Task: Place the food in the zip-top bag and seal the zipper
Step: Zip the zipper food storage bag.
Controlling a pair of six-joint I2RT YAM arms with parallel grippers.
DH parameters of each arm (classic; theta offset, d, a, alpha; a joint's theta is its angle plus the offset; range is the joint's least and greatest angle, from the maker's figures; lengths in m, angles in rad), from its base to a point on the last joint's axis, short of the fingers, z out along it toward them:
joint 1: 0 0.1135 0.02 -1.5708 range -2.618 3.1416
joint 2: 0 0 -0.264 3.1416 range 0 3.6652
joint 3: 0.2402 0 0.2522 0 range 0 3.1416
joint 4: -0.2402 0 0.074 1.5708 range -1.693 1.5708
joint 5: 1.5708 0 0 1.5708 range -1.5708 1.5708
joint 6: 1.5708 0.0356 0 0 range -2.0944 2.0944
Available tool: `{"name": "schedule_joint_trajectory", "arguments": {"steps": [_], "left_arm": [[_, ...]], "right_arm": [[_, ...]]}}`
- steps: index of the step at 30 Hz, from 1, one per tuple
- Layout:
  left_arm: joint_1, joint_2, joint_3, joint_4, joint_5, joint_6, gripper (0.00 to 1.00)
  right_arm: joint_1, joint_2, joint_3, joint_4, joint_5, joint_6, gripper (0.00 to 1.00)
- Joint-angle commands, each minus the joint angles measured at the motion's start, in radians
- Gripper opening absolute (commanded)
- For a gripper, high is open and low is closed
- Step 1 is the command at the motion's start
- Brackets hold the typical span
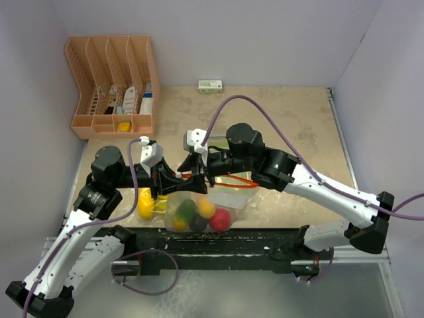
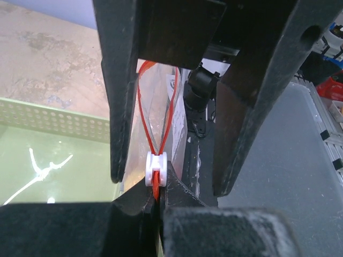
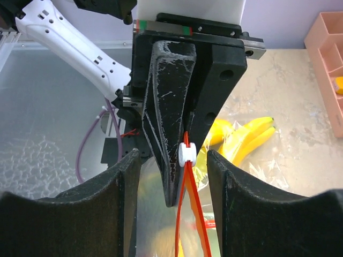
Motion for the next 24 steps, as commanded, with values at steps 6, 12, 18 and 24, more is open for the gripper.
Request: {"name": "schedule_joint_trajectory", "arguments": {"steps": [6, 12, 18, 24], "left_arm": [[0.003, -0.034, 0.018, 0.051, -0.024, 0.012, 0.0], [0.003, -0.035, 0.014, 0.053, -0.024, 0.012, 0.0], [0.004, -0.035, 0.017, 0.057, -0.03, 0.013, 0.0], [0.003, -0.034, 0.015, 0.057, -0.035, 0.015, 0.0]], "right_arm": [[-0.016, 0.008, 0.056, 0.086, -0.057, 0.093, 0.46], [-0.034, 0.038, 0.074, 0.073, -0.106, 0.109, 0.25], [-0.042, 0.058, 0.085, 0.063, -0.15, 0.113, 0.1], [-0.049, 0.071, 0.098, 0.035, -0.162, 0.115, 0.0]]}}
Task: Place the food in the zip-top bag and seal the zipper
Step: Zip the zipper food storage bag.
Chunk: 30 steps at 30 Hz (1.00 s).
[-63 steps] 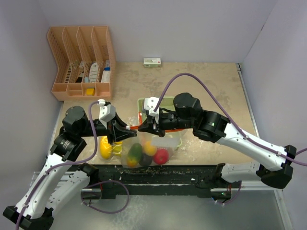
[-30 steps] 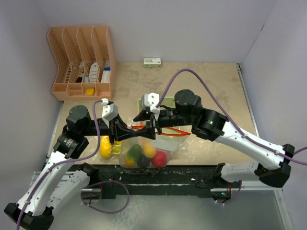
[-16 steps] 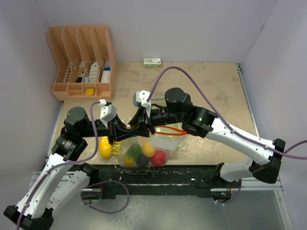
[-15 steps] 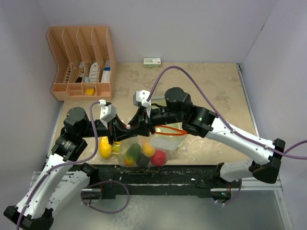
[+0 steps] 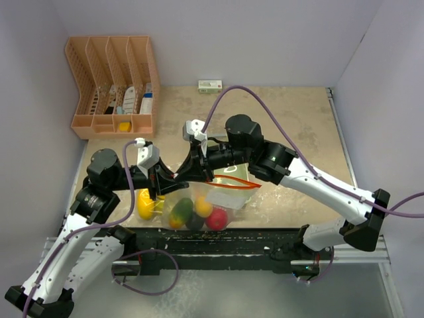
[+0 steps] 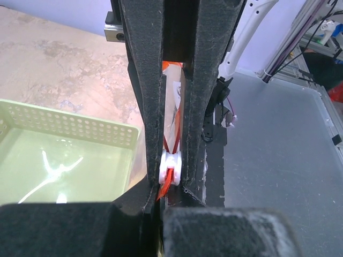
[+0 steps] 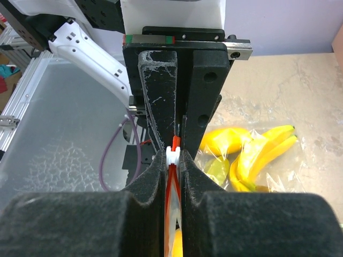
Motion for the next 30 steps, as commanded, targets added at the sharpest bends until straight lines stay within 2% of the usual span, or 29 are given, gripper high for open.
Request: {"name": "schedule_joint_trajectory", "arguments": {"steps": [1, 15, 23, 29, 30], "left_arm": [[0.003, -0.008, 0.015, 0.057, -0.004, 0.012, 0.0], [0.003, -0.041, 0.044, 0.017, -0.067, 0.028, 0.0], [0.002, -0.033, 0.046, 0.046, -0.079, 0.014, 0.0], [0.003, 0.011, 0.027, 0.119, 0.031, 0.002, 0.0], [0.003, 0.023, 0.026, 0.129, 0.058, 0.009, 0.04]], "right_arm": [[-0.005, 0.012, 0.05, 0.002, -0.026, 0.008, 0.0], [-0.083, -0.111, -0.108, -0.034, 0.037, 0.011, 0.0], [-0.089, -0.111, -0.136, -0.033, -0.017, 0.015, 0.0], [-0.089, -0.097, -0.116, -0.018, -0.072, 0.026, 0.0], [-0.089, -0.093, -0.104, -0.019, -0.087, 0.025, 0.0]]}}
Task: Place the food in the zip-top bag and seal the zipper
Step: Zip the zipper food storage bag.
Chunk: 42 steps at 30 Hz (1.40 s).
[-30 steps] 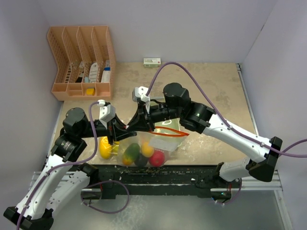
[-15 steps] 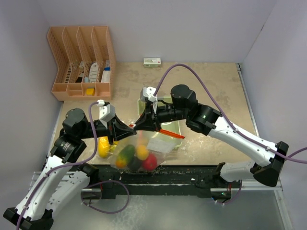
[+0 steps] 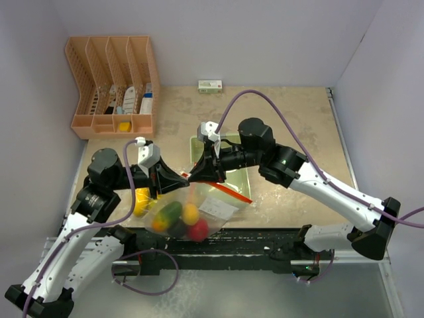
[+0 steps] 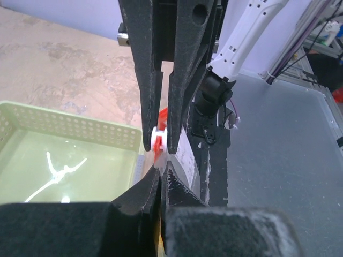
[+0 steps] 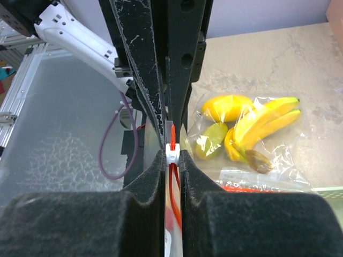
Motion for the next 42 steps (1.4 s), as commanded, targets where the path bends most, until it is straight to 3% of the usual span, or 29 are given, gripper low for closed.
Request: {"name": "schedule_joint_trajectory", "arguments": {"steps": [1, 5, 7, 9, 13, 20, 30, 42], "left_arm": [[0.003, 0.036, 0.031, 0.129, 0.114, 0.022, 0.08], [0.003, 0.074, 0.069, 0.077, 0.135, 0.072, 0.17], [0.002, 0.086, 0.083, 0.05, 0.142, 0.093, 0.12], [0.003, 0.104, 0.09, 0.026, 0.157, 0.113, 0.0], [0.004, 0.132, 0.116, -0.068, 0.161, 0.167, 0.0], [0.003, 0.045, 0.21, -0.264, -0.027, 0.269, 0.0], [0.003, -0.017, 0.217, -0.247, -0.111, 0.219, 0.0], [0.003, -0.078, 0.402, -0.447, -0.357, 0.282, 0.0]], "right_arm": [[-0.007, 0.007, 0.037, -0.011, -0.086, 0.013, 0.0], [-0.007, 0.019, 0.071, -0.024, -0.1, 0.0, 0.0], [-0.007, 0.021, 0.077, -0.024, -0.102, -0.004, 0.0], [-0.007, 0.022, 0.077, -0.024, -0.104, -0.006, 0.0], [-0.007, 0.025, 0.077, -0.052, -0.08, -0.016, 0.0], [-0.02, 0.005, 0.036, -0.104, 0.021, -0.056, 0.0], [-0.036, -0.015, -0.003, -0.16, 0.068, -0.128, 0.0], [-0.045, -0.128, -0.121, -0.08, 0.101, -0.19, 0.0]]}}
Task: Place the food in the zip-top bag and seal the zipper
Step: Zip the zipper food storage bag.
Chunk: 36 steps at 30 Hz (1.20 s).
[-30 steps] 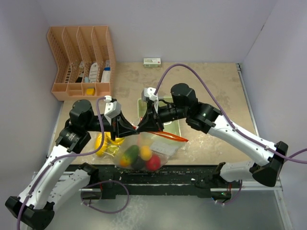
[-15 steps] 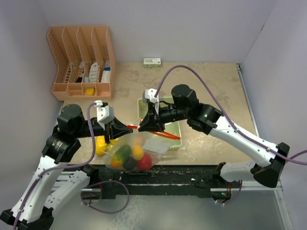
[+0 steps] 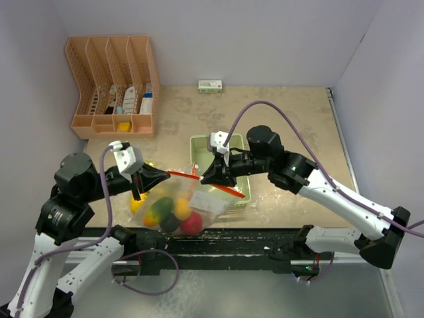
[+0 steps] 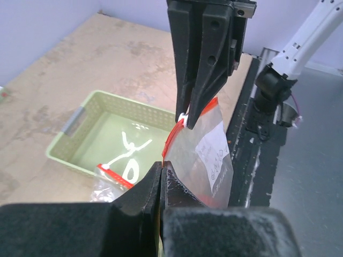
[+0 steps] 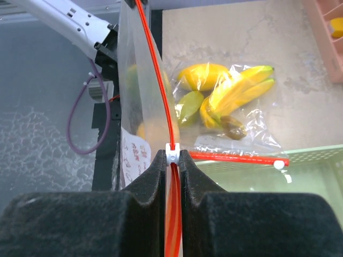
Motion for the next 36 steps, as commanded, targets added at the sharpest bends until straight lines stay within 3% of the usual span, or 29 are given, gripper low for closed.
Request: {"name": "schedule_joint_trajectory", "arguments": {"steps": [1, 7, 18, 23, 25, 28, 30, 33, 36], "left_arm": [[0.003, -0.047, 0.102, -0.023, -0.123, 0.043, 0.0], [0.002, -0.064, 0.087, -0.033, -0.152, 0.061, 0.0], [-0.001, -0.132, 0.155, -0.146, -0.478, 0.086, 0.0], [-0.061, -0.182, 0.167, -0.196, -0.619, 0.067, 0.0], [-0.114, -0.208, 0.146, -0.183, -0.585, 0.052, 0.0], [-0.203, -0.236, 0.09, -0.115, -0.422, 0.095, 0.0], [-0.217, -0.226, 0.074, -0.075, -0.367, 0.138, 0.15], [-0.218, -0.168, 0.077, -0.02, -0.386, 0.141, 0.54], [-0.217, -0.051, 0.116, -0.015, -0.323, 0.167, 0.66]], "right_arm": [[-0.013, -0.046, -0.016, 0.018, 0.037, -0.037, 0.0], [-0.015, -0.063, -0.03, 0.022, -0.019, -0.032, 0.0], [-0.015, -0.056, -0.059, 0.048, 0.091, -0.019, 0.0], [-0.015, -0.036, -0.062, 0.045, 0.131, -0.009, 0.0], [-0.015, -0.032, -0.061, 0.05, 0.104, -0.008, 0.0], [-0.015, -0.035, -0.057, 0.056, 0.049, -0.011, 0.0], [-0.015, -0.039, -0.051, 0.048, 0.016, -0.018, 0.0], [-0.015, -0.049, -0.049, 0.051, -0.024, -0.02, 0.0], [-0.015, -0.051, -0.045, 0.06, -0.038, -0.02, 0.0]]}}
